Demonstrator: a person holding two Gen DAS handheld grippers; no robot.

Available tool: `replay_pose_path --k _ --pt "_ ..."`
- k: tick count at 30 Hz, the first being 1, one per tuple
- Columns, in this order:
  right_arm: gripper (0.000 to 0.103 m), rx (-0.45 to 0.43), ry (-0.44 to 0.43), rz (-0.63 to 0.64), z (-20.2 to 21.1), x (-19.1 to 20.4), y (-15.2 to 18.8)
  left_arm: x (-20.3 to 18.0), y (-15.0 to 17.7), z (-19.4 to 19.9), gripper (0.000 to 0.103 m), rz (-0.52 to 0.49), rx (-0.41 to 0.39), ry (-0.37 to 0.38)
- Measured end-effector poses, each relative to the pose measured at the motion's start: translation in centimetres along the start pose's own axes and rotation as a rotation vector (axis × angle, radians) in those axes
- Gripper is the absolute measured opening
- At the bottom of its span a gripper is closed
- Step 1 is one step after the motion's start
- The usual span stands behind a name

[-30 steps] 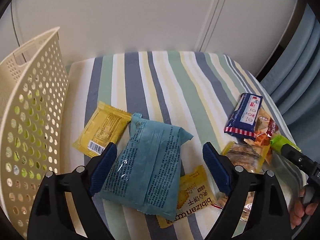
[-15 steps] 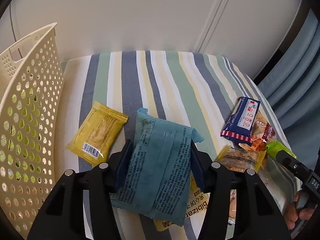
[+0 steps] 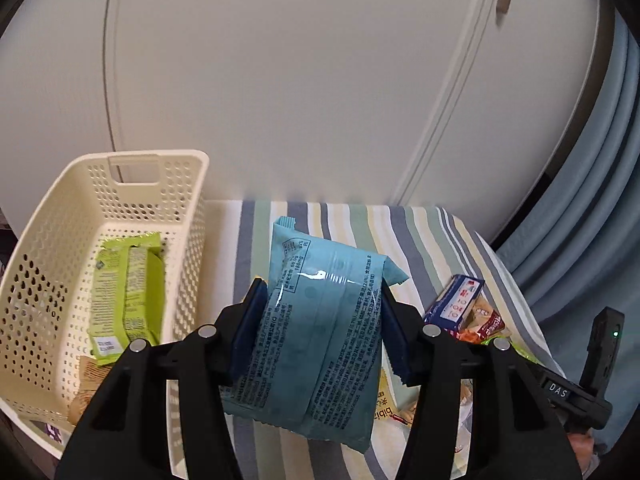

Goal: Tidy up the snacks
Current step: 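Carry the blue packet over the basket and open the left gripper, then withdraw the open left gripper from the basket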

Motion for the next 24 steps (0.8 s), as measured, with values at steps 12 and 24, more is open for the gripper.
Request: replay_pose_path --k 12,24 --pt "0.067 0.001 0.001 0.001 0.0 -0.1 -0.1 7.6 -0.9 4.0 0.056 0.157 -0.095 -0.151" --pt "0.067 -0.002 0.011 0.003 0.1 -0.4 -0.1 10.4 -0.2 5.4 0.1 0.226 -0.145 -0.303"
Point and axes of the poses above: each gripper's, at about its wrist camera, not at the fingertips, and z roughly against the way its jaws point, x to its left, y to its underside, the point moved 2 cm from there along -z, roughly the way its jaws point, and after that the axes turned 6 degrees about -y, right-handed, at the moved point
